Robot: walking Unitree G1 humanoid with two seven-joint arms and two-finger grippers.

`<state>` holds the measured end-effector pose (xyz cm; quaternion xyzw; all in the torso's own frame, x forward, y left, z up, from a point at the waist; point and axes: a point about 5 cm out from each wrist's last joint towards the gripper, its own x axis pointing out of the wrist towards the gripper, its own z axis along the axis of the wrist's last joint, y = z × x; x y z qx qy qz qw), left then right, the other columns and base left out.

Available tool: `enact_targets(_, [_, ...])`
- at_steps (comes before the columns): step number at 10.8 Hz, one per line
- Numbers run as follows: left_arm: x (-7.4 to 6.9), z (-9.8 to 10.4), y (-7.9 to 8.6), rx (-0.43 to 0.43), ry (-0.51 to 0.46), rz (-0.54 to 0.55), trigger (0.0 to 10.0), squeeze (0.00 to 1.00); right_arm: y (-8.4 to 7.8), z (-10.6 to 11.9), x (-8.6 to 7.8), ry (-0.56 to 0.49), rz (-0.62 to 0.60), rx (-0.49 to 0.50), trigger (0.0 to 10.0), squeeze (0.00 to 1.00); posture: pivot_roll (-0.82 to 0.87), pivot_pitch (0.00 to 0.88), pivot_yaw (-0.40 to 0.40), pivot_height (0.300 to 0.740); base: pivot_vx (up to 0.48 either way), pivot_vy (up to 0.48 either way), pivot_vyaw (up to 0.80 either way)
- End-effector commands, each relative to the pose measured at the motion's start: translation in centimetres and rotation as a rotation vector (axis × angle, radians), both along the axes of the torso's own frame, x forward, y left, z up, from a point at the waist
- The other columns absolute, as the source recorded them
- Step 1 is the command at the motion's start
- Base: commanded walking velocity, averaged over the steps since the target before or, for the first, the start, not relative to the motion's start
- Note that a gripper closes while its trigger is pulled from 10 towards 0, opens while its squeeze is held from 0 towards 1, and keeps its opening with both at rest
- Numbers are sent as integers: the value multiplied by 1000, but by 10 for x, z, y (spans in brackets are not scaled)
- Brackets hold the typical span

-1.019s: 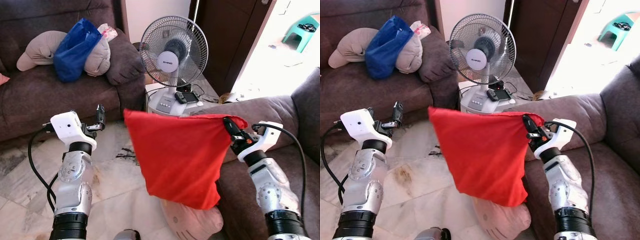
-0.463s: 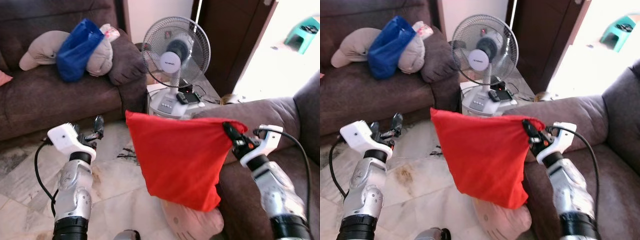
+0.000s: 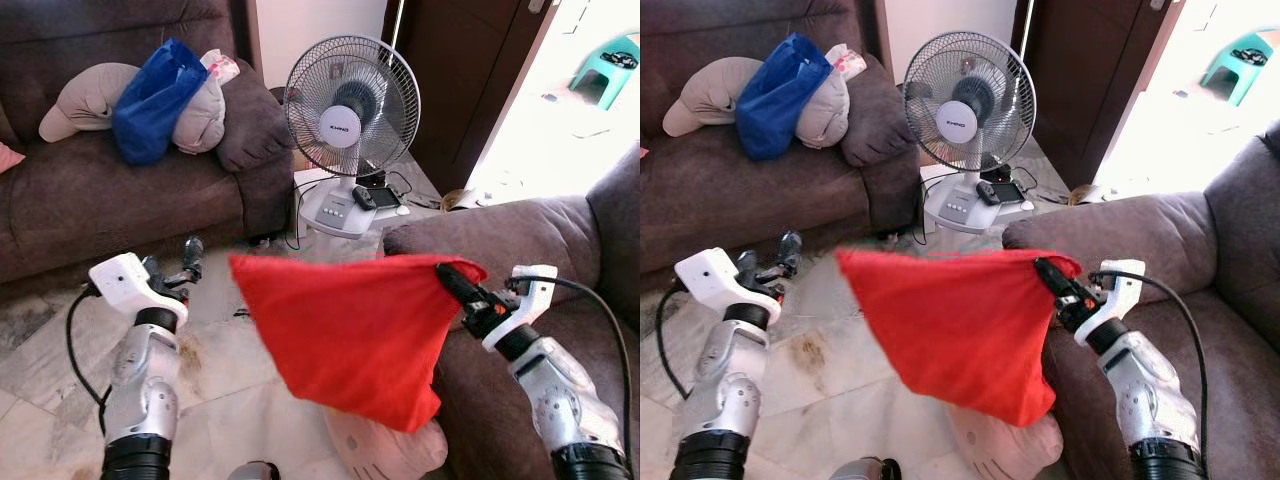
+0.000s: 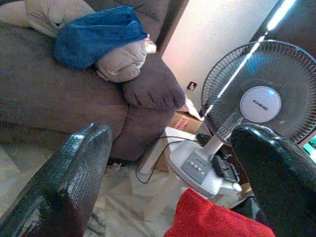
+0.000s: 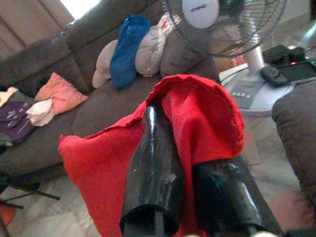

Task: Move the pillow to the sofa from floor

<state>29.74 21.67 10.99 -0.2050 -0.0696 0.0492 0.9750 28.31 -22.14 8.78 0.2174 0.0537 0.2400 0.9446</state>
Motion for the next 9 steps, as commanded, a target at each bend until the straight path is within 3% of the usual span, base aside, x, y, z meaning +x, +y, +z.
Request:
enact_targets(1, [-3,-11,3,-2,46,-2,10000,0,-6,13,0,-50,7,-15,10000,0,134,31,-64,740,0,0,0])
enact_targets(4, [-3,-20,9,6,85,3,10000,0,-8,11,-10,-31,92,-47,10000,0,126,36,-66,740,0,0,0])
enact_targets(5, [0,-25,13,-11,105,2,10000,0,-13,9,-14,-16,100,-54,10000,0,124,37,-66,740,0,0,0])
enact_targets(7, [6,-33,19,-130,135,19,10000,0,-12,11,-19,-23,150,-48,10000,0,114,37,-68,740,0,0,0])
enact_targets(9, [16,-35,12,-123,146,-38,10000,0,-13,11,-20,-16,145,-51,10000,0,104,31,-66,740,0,0,0])
